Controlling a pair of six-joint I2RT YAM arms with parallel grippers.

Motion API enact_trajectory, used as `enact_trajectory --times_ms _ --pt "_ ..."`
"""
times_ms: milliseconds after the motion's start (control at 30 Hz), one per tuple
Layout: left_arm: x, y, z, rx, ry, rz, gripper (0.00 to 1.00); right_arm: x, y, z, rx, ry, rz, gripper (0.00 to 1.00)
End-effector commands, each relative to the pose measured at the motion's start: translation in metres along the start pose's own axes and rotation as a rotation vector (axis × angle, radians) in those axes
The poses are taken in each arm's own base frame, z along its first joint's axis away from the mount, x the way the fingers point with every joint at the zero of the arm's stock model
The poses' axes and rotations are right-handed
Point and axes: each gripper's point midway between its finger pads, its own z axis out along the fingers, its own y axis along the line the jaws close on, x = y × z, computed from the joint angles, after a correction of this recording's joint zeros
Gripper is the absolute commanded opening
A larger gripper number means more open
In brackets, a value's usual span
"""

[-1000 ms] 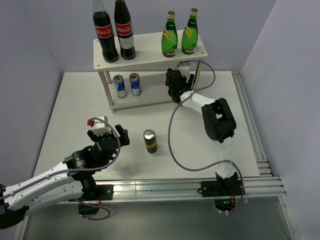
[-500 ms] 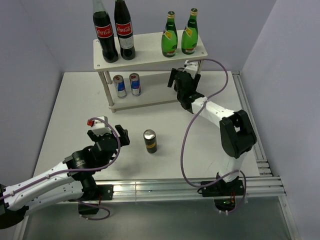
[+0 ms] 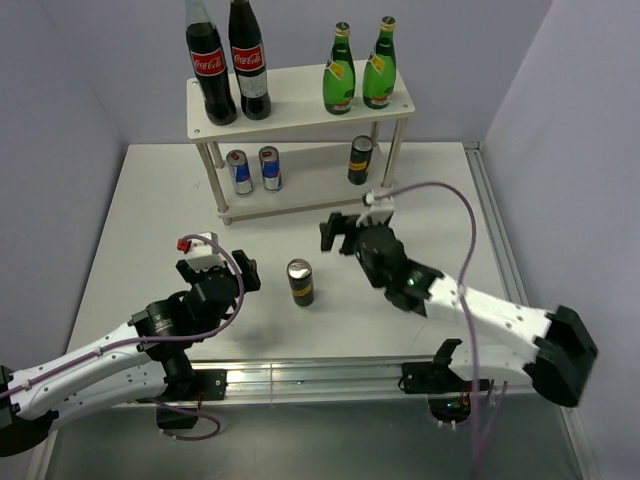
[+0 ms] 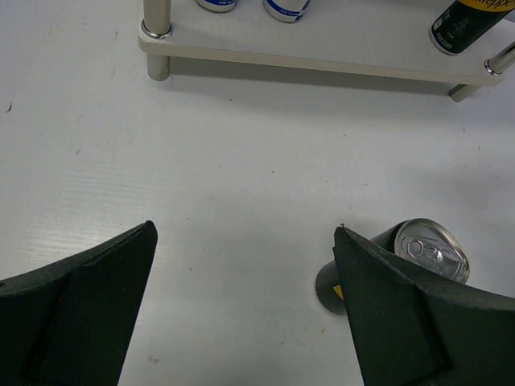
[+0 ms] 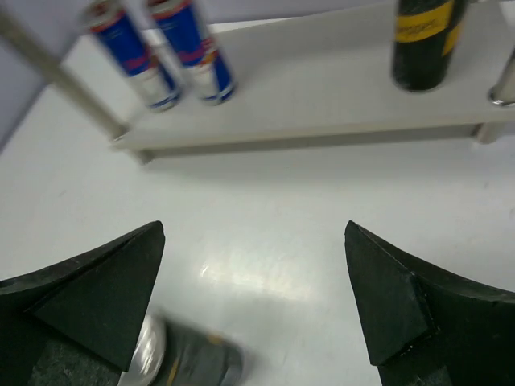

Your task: Place and organize the beverage onto the shelf

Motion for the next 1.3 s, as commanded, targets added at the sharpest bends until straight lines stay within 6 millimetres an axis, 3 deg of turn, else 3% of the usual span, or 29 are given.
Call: enact_trajectory --times_ms 0,100,167,233,433,733,1033,1267 --pt "-0.003 -0.004 0.000 0.008 -0.011 -0.005 0.98 0.006 0.024 -0.054 -0.156 -0.048 0.068 1.00" --pt "-0.003 -0.004 -0.001 0.010 -0.012 -0.004 0.98 0.030 0.036 -0.094 -0.261 -0.015 0.076 1.00" --pt "-0.004 -0.004 -0.001 0.013 -0.015 -0.010 0.99 0.046 0.038 -0.110 -0.312 0.020 0.073 1.00" --pt "-0.004 -0.004 -0.001 0.013 -0.016 -0.011 0.99 0.066 0.055 -0.126 -0.426 0.082 0.064 1.00" --pt "-0.004 -0.004 -0.001 0.008 -0.016 -0.011 0.99 0.124 0.073 -0.132 -0.544 0.198 0.048 1.00" --pt "-0.005 -0.004 -0.003 0.021 -0.016 -0.015 0.99 0.162 0.100 -0.091 -0.467 0.223 -0.034 1.00" --pt "-0.006 -0.006 -0.004 0.039 -0.017 -0.020 0.98 0.154 0.118 -0.052 -0.346 0.142 -0.073 1.00" --pt "-0.006 -0.007 -0.005 0.051 -0.019 -0.022 0.98 0.168 0.114 -0.028 -0.261 0.128 -0.100 0.93"
